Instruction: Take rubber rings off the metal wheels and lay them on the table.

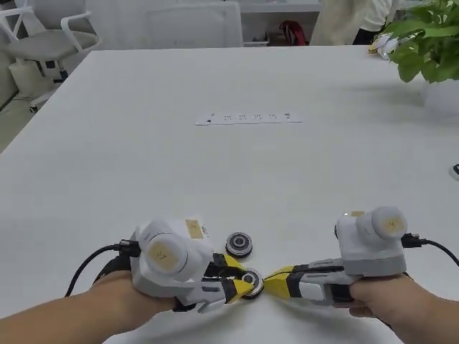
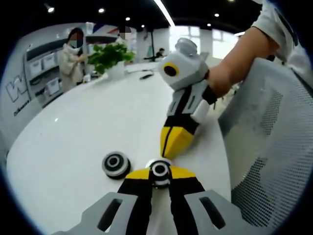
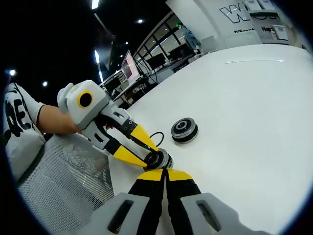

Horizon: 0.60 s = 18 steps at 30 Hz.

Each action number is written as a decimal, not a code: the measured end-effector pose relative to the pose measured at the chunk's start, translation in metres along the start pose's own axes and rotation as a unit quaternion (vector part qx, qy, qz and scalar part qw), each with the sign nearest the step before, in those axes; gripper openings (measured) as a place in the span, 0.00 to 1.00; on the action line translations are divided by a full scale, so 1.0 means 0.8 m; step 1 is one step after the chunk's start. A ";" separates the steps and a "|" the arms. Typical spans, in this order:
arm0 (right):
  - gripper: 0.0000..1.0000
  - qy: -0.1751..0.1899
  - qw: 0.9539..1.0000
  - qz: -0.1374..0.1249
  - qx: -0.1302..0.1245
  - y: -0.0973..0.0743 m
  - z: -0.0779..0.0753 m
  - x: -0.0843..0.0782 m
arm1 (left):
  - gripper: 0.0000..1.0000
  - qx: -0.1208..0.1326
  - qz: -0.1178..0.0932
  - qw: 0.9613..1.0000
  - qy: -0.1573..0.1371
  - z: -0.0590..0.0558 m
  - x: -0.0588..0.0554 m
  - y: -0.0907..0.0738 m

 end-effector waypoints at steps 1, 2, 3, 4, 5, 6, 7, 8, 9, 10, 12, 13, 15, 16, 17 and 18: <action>0.00 0.005 1.000 -0.003 0.001 0.000 0.000 0.000 | 0.13 0.000 0.000 1.000 0.000 0.000 0.000 0.000; 0.00 0.010 1.000 -0.008 0.003 0.000 0.000 0.001 | 0.13 0.001 0.001 1.000 0.000 0.000 0.000 0.000; 0.00 0.021 1.000 -0.019 0.006 0.000 0.000 0.003 | 0.13 0.002 0.001 1.000 0.000 -0.001 0.001 0.000; 0.00 0.025 0.999 -0.019 0.006 -0.001 -0.001 0.004 | 0.12 0.002 0.001 1.000 0.000 -0.001 0.001 0.001; 0.00 0.021 1.000 -0.017 0.004 -0.001 -0.001 0.003 | 0.12 0.004 0.002 1.000 0.000 -0.001 0.002 0.001; 0.00 0.022 1.000 -0.017 0.004 -0.001 -0.001 0.002 | 0.12 0.005 0.002 1.000 0.000 -0.002 0.002 0.002; 0.00 0.026 0.999 -0.019 0.005 -0.001 -0.001 0.002 | 0.12 0.006 0.003 1.000 -0.001 -0.002 0.002 0.002; 0.00 0.030 0.999 -0.021 0.006 -0.001 -0.001 0.002 | 0.12 0.007 0.003 1.000 -0.001 -0.002 0.002 0.002; 0.00 0.033 0.999 -0.023 0.008 -0.001 0.000 0.002 | 0.12 0.007 0.003 1.000 -0.001 -0.002 0.002 0.002; 0.00 0.035 0.999 -0.024 0.010 -0.001 0.001 0.002 | 0.12 0.008 0.004 1.000 -0.001 -0.002 0.002 0.002; 0.00 0.033 0.999 -0.024 0.010 -0.001 0.001 0.003 | 0.12 0.009 0.007 1.000 -0.001 -0.002 0.003 0.002; 0.00 0.032 0.999 -0.023 0.011 0.000 0.002 0.003 | 0.12 0.010 0.008 1.000 0.001 -0.002 0.003 0.002; 0.00 0.026 0.999 -0.023 0.012 0.000 0.003 0.004 | 0.12 0.010 0.010 1.000 0.001 -0.002 0.003 0.003; 0.00 0.026 0.999 -0.023 0.012 0.000 0.003 0.004 | 0.12 0.010 0.010 1.000 0.001 -0.002 0.003 0.003; 0.00 0.027 0.999 -0.024 0.014 0.000 0.003 0.004 | 0.12 0.010 0.010 1.000 0.001 -0.002 0.003 0.003; 0.00 0.027 0.999 -0.024 0.015 0.000 0.003 0.004 | 0.12 0.010 0.009 1.000 0.001 -0.002 0.003 0.003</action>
Point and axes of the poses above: the centre of the closed fingertips' face, and the gripper's own axes: y roughly forward along the fingers, z roughly to its left, x roughly out of its top, the point moved 10 cm from there along -y, roughly backward along the fingers, and after that the axes turned 4 degrees about -x, right-handed, at the moved point
